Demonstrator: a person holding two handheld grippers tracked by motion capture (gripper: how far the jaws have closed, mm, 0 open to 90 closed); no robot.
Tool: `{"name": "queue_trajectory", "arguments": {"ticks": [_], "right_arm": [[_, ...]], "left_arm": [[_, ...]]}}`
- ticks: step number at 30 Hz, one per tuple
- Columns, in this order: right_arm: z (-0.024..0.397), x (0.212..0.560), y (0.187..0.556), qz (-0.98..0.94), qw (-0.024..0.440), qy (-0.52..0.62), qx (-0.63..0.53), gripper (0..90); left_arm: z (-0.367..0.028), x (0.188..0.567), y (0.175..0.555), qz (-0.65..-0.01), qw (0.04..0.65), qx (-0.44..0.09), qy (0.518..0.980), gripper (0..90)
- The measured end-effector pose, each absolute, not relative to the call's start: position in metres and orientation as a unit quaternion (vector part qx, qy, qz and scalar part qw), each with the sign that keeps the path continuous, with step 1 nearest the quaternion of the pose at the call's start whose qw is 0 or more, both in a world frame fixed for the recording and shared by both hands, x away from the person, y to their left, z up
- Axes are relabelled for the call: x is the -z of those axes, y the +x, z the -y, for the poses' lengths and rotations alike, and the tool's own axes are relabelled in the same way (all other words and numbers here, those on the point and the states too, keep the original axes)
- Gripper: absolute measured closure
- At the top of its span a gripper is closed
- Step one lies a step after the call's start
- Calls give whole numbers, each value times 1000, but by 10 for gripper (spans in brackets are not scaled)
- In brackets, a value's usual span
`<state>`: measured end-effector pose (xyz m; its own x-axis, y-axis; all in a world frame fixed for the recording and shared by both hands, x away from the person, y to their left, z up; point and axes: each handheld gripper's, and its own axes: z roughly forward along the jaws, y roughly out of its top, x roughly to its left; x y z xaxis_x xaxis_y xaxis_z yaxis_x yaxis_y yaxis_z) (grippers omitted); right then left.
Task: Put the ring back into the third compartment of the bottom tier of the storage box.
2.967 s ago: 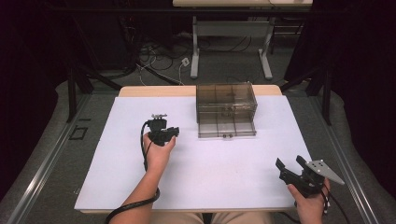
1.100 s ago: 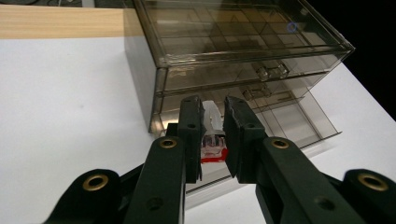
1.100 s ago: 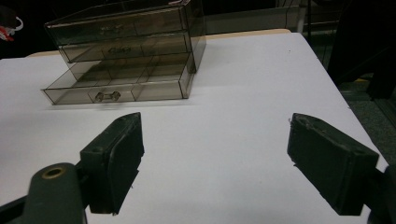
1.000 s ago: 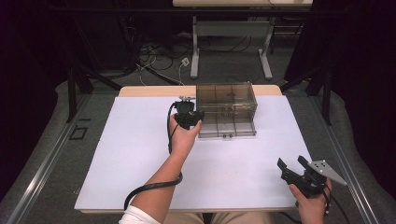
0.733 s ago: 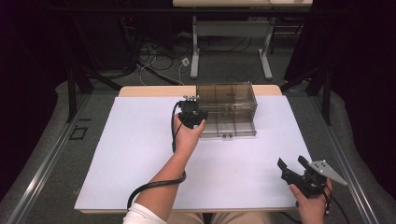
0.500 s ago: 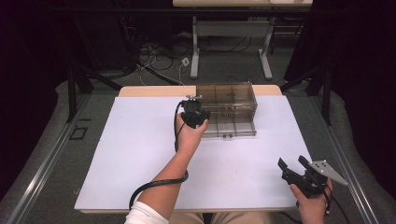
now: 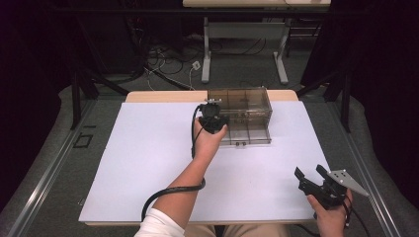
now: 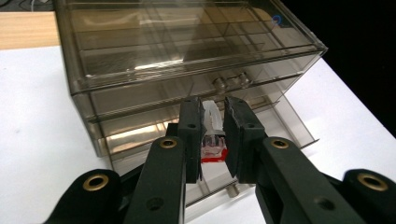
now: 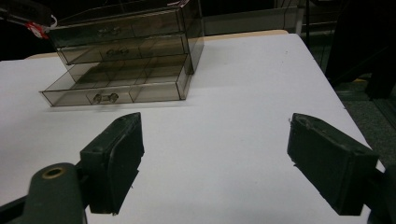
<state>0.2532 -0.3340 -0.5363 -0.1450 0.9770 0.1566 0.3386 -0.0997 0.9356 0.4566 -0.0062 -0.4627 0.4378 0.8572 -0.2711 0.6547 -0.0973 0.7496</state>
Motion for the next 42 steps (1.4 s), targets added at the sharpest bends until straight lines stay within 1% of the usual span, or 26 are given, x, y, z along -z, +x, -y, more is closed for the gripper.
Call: {"name": "queue_trajectory", "arguments": {"ticks": [29,42], "right_arm": [[336,535,252,-574,328,569,-489,180],[337,536,252,-577,328,568,-487,180]], "left_arm": [[45,468,465,-473,440,-126,753,770],[58,474,467,-454,430,-132,769,770]]}}
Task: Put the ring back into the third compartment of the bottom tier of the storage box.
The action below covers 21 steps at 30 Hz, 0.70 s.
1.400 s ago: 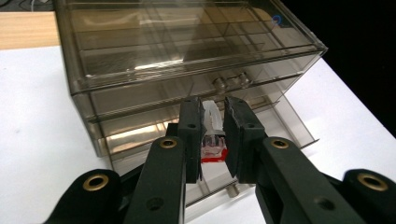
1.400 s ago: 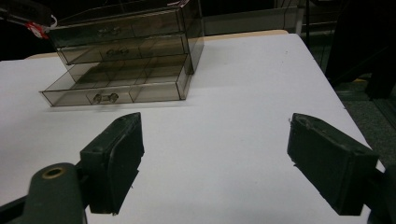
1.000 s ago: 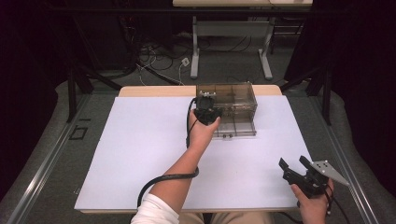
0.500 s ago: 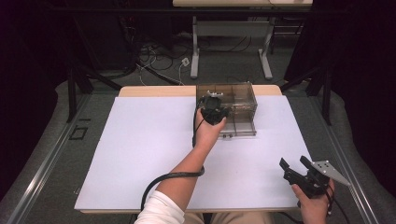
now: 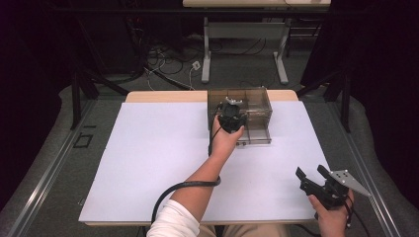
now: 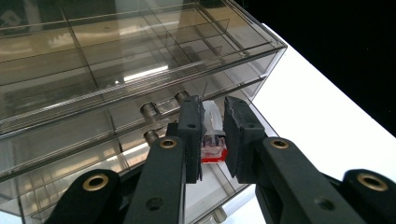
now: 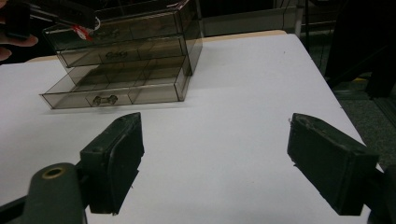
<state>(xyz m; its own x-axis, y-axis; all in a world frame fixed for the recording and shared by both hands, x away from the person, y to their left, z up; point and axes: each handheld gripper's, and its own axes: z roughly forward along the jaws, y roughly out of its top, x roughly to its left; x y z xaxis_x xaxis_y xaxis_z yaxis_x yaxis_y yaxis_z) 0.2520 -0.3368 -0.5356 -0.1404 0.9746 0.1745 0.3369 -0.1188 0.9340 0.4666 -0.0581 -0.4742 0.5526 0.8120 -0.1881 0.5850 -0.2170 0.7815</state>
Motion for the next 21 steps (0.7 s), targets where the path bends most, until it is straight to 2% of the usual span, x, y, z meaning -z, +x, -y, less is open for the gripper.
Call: {"name": "queue_trajectory", "arguments": {"ticks": [21], "right_arm": [[337,536,252,-578,324,569,-487,180]], "left_arm": [[72,491,473,-441,435,-125,775,771]]}}
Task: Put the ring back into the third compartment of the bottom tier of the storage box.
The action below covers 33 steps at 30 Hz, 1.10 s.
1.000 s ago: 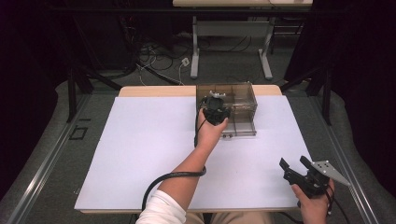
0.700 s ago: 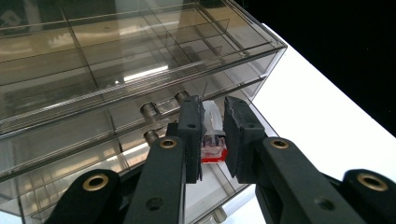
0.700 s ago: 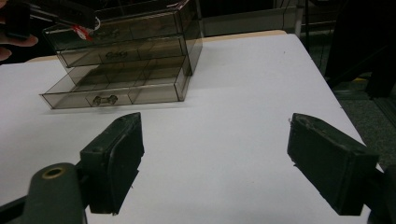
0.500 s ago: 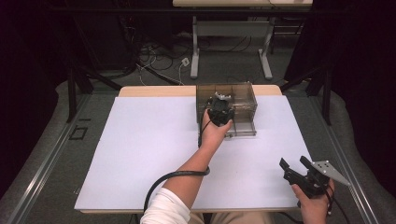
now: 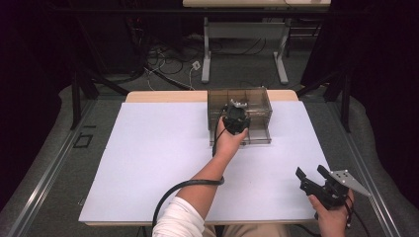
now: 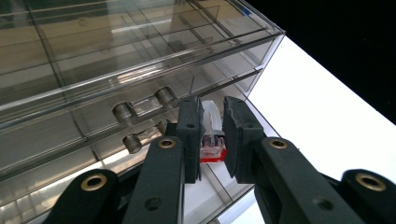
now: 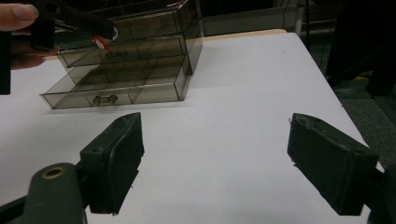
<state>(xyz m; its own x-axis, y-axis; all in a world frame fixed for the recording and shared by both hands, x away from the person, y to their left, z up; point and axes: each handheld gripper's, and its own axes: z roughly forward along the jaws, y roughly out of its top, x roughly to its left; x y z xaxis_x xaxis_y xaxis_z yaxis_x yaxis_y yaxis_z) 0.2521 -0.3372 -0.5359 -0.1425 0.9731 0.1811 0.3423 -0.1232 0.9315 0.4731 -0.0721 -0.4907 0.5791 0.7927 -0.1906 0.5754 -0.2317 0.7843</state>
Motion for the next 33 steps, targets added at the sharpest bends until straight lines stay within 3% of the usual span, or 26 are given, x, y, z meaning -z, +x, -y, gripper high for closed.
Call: {"name": "queue_trajectory", "arguments": {"ticks": [33], "right_arm": [[336,537,253,-580,325,568,-486,180]], "left_arm": [[96,519,477,-436,435,-110,780,770]]}}
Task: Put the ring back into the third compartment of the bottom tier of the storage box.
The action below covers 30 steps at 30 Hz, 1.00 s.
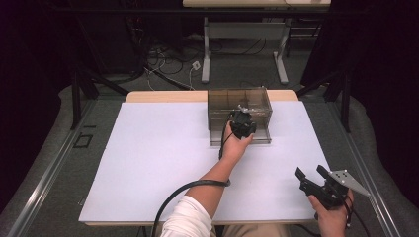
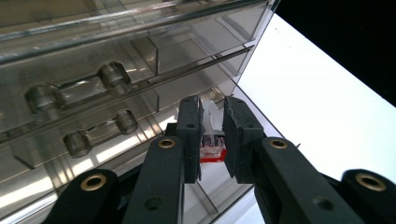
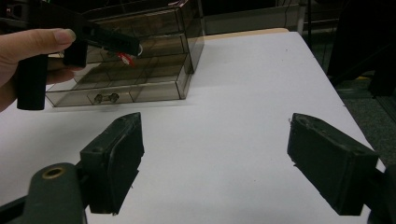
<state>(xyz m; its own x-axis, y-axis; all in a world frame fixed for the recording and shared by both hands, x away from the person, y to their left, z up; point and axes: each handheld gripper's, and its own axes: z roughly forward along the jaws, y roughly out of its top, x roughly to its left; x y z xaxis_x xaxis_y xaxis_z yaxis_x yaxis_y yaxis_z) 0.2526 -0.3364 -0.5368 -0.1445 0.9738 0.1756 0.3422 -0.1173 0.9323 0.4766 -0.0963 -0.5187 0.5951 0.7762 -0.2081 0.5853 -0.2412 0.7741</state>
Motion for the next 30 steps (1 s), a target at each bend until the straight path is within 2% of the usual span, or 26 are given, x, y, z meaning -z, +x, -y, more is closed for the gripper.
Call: {"name": "queue_trajectory", "arguments": {"ticks": [25,30], "right_arm": [[336,537,253,-582,326,565,-486,180],[336,537,253,-583,326,564,-485,180]], "left_arm": [[108,527,475,-413,437,-107,792,759],[109,527,475,-413,438,-110,791,735]]}}
